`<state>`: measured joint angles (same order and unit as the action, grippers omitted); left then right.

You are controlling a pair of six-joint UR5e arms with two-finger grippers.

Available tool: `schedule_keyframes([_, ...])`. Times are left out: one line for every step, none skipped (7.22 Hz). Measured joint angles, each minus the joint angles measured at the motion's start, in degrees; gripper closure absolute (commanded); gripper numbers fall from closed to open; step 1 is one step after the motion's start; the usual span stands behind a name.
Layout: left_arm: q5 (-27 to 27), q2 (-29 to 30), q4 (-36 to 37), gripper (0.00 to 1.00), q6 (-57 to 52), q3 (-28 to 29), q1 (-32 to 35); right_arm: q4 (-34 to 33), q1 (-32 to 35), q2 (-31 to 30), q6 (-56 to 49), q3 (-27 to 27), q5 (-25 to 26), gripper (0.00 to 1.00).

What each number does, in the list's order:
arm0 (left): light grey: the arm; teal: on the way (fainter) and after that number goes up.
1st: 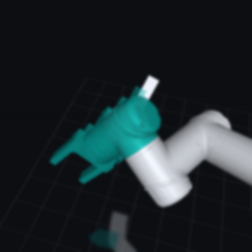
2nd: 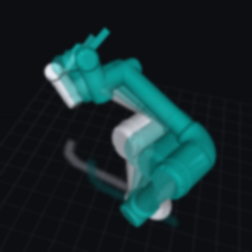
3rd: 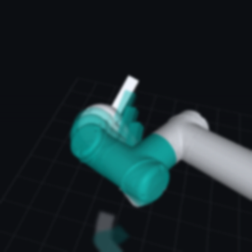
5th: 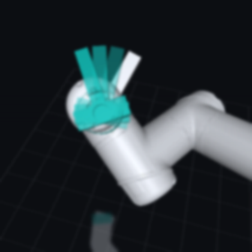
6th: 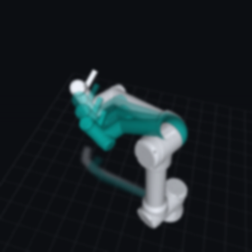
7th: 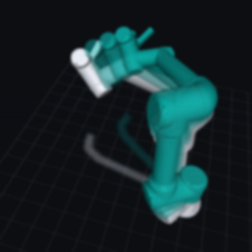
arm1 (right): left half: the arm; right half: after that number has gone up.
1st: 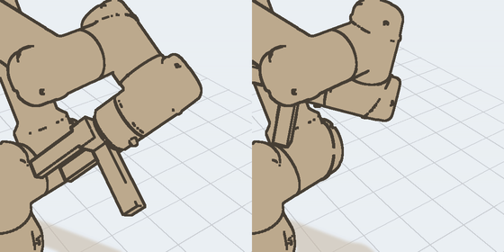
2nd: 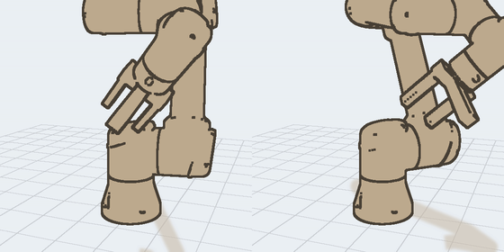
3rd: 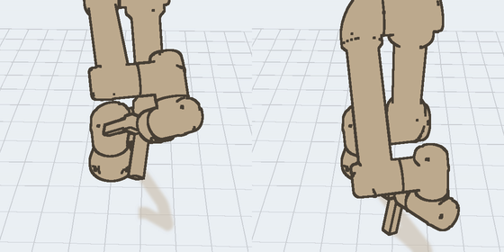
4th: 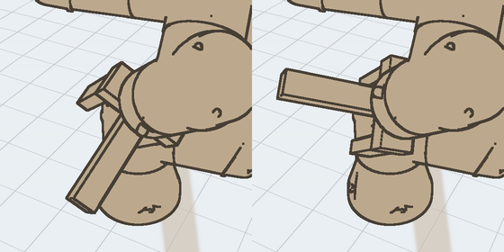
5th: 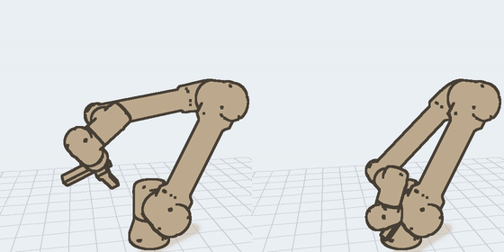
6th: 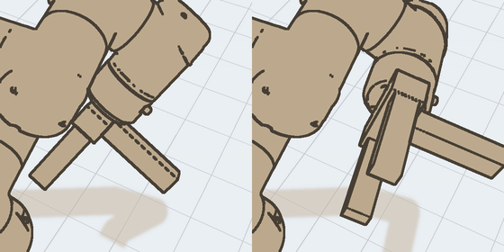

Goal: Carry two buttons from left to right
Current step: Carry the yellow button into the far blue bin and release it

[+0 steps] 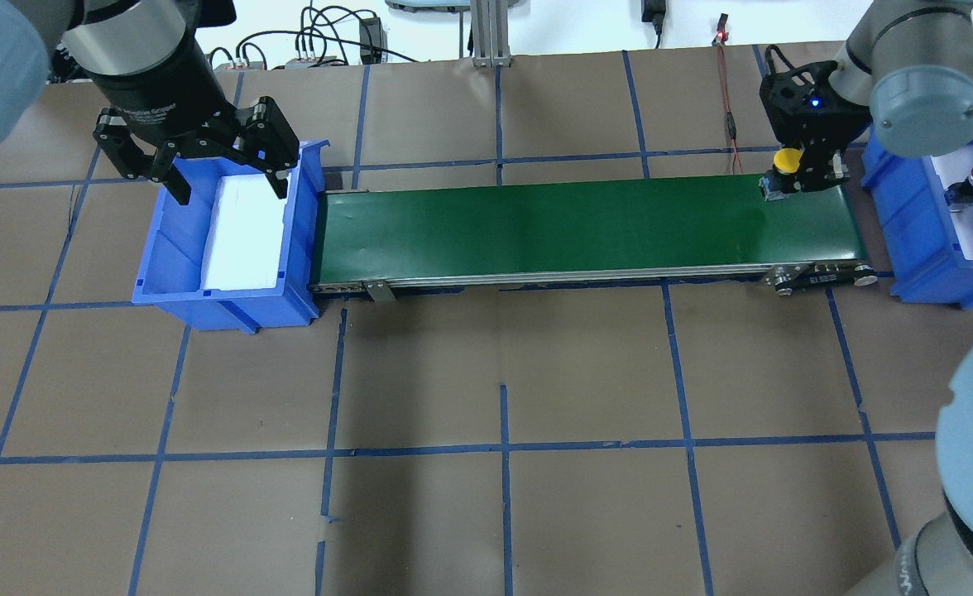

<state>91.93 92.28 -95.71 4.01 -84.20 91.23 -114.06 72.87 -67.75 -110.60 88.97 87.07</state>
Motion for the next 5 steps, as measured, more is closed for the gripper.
schedule_keyframes([0.0,0.0,0.0,0.0,0.0,0.0,0.0,1.0,-3.6,-1.1,-0.8,-2.4,0.1,0.92])
schedule_keyframes([0.0,0.0,0.0,0.0,0.0,0.0,0.0,1.3,-8.2,-1.1,-3.8,-4.3,0.0,0.92])
schedule_keyframes([0.0,0.0,0.0,0.0,0.0,0.0,0.0,0.9,-12.4,-0.4,-8.9,-5.4,-0.1,0.92])
schedule_keyframes([0.0,0.0,0.0,0.0,0.0,0.0,0.0,-0.7,-15.2,1.4,-14.0,-5.8,-0.4,0.92])
schedule_keyframes([0.0,0.0,0.0,0.0,0.0,0.0,0.0,-3.4,-17.3,3.8,-17.6,-5.8,-1.1,0.92])
